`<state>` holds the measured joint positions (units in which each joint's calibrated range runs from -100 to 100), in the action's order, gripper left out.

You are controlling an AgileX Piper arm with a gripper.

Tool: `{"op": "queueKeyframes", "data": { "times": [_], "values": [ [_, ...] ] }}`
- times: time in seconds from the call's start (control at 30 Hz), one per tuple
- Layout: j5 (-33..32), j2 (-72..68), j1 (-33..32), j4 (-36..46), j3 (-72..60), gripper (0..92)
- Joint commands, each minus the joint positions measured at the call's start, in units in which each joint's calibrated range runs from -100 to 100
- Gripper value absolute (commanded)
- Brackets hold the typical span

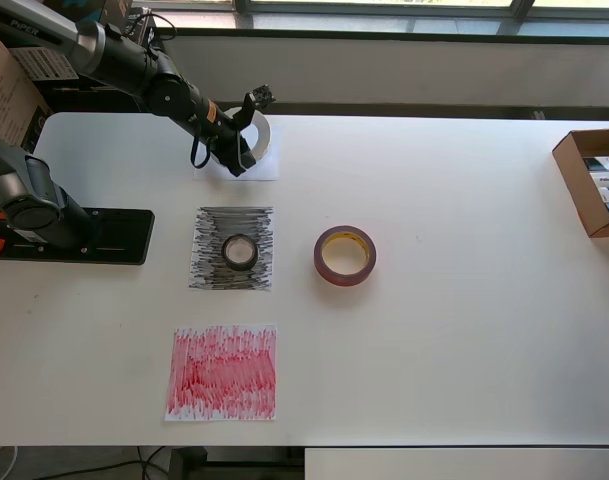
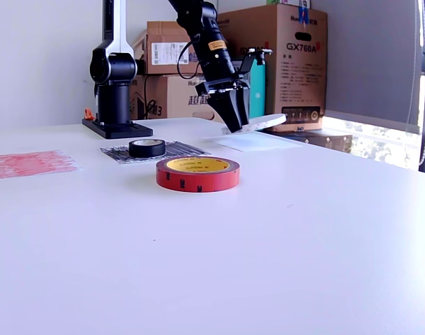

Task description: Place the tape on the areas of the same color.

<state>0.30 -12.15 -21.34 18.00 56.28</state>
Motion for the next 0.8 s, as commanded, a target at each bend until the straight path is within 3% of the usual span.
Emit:
{"op": "queueKeyframes", "data": {
  "times": [0.0, 0.1, 0.43, 0.77],
  "values": [
    [0.1, -0.6, -0.2, 0.7, 0.6, 11.7],
    [0.1, -0.6, -0.2, 0.6, 0.8, 21.8],
    [0.1, -0.6, -0.2, 0.7, 0.7, 39.5],
    [-0.6, -0.5, 0.4, 0.3, -0.3, 44.2]
  ]
}}
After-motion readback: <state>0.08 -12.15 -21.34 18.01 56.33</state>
